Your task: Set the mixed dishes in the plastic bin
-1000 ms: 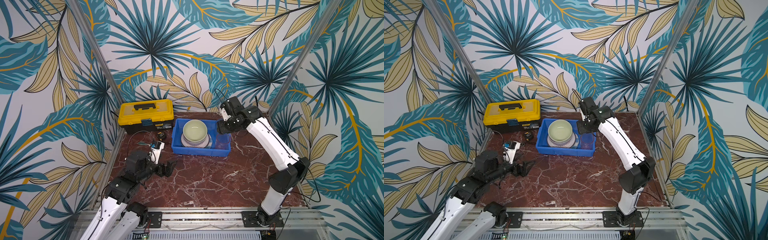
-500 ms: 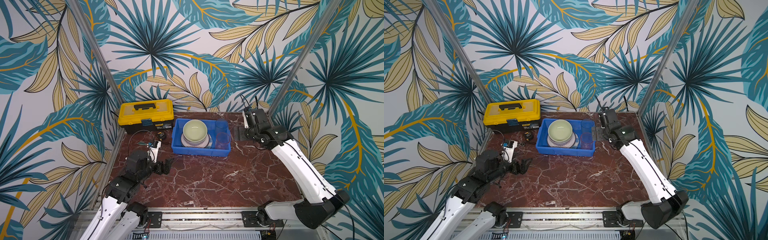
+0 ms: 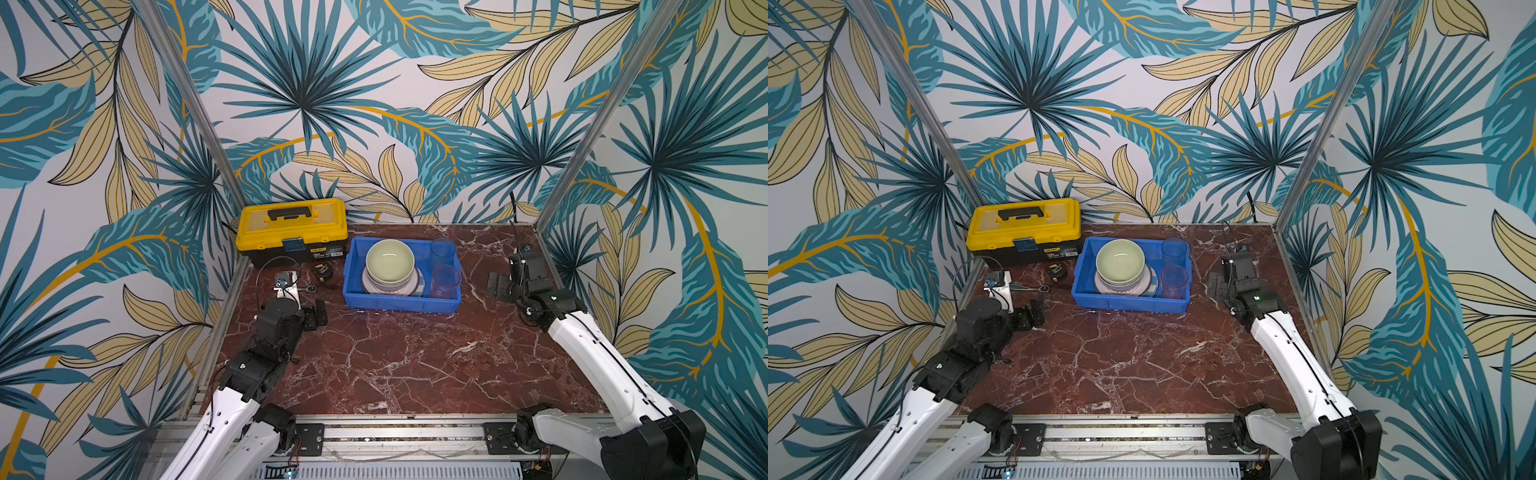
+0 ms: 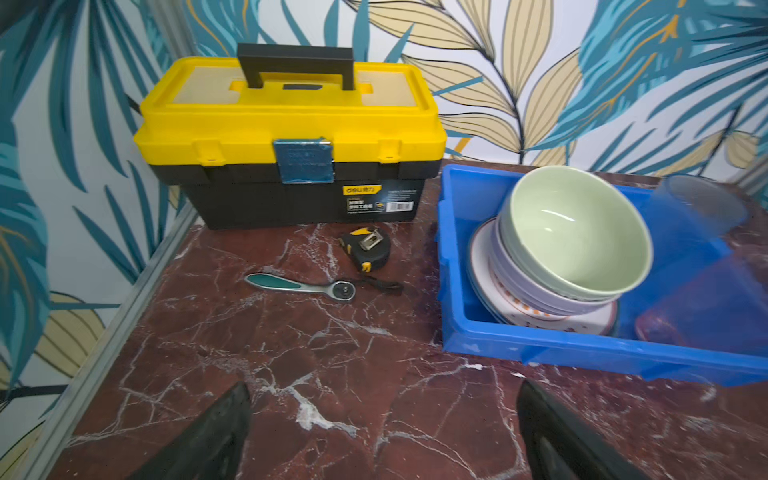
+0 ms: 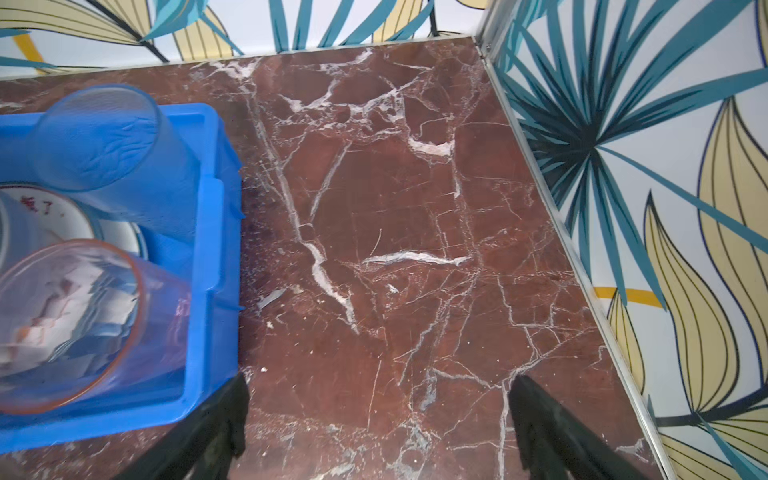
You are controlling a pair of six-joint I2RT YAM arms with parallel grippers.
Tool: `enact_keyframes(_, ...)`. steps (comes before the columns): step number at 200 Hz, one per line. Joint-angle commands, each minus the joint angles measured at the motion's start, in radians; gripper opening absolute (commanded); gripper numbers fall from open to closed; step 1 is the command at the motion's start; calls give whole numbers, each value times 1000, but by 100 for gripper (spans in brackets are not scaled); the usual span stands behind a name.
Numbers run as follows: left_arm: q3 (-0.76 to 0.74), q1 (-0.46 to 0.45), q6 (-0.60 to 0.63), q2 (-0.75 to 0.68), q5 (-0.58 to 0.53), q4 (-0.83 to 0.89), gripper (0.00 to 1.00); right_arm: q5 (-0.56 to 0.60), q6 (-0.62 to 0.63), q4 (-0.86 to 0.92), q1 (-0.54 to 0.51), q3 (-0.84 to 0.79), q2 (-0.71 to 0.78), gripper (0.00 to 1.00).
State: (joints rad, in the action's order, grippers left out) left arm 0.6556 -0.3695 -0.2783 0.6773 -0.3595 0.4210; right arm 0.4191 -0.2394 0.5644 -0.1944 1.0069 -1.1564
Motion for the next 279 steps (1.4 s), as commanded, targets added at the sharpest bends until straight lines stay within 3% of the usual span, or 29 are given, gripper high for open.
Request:
enact_keyframes(1, -91, 6, 46, 10, -143, -182, 99, 99, 0, -142, 18, -82, 33, 100)
enact_keyframes(86, -440, 46, 207, -41, -284, -615, 100, 192, 119, -715, 36, -422, 18, 100)
enact_keyframes(116, -512, 120, 214, -3, -217, -780, 99, 207, 187, -969, 39, -523, -48, 100)
enact_keyframes(174, -455, 280, 202, 298, -55, -975, 99, 168, 211, -1226, 69, -582, -190, 100)
enact_keyframes(205, -380, 297, 236, 500, -10, -1099, 100, 122, 235, -1324, 86, -588, -249, 100)
enact_keyframes(219, -326, 302, 249, 587, 3, -1114, 100, 101, 225, -1466, 110, -625, -306, 100)
enact_keyframes(233, -282, 307, 263, 654, 24, -1131, 100, 88, 200, -1388, 115, -610, -283, 100)
enact_keyframes(279, -258, 331, 247, 838, 100, -1269, 100, -16, 202, -1513, 148, -655, -338, 100)
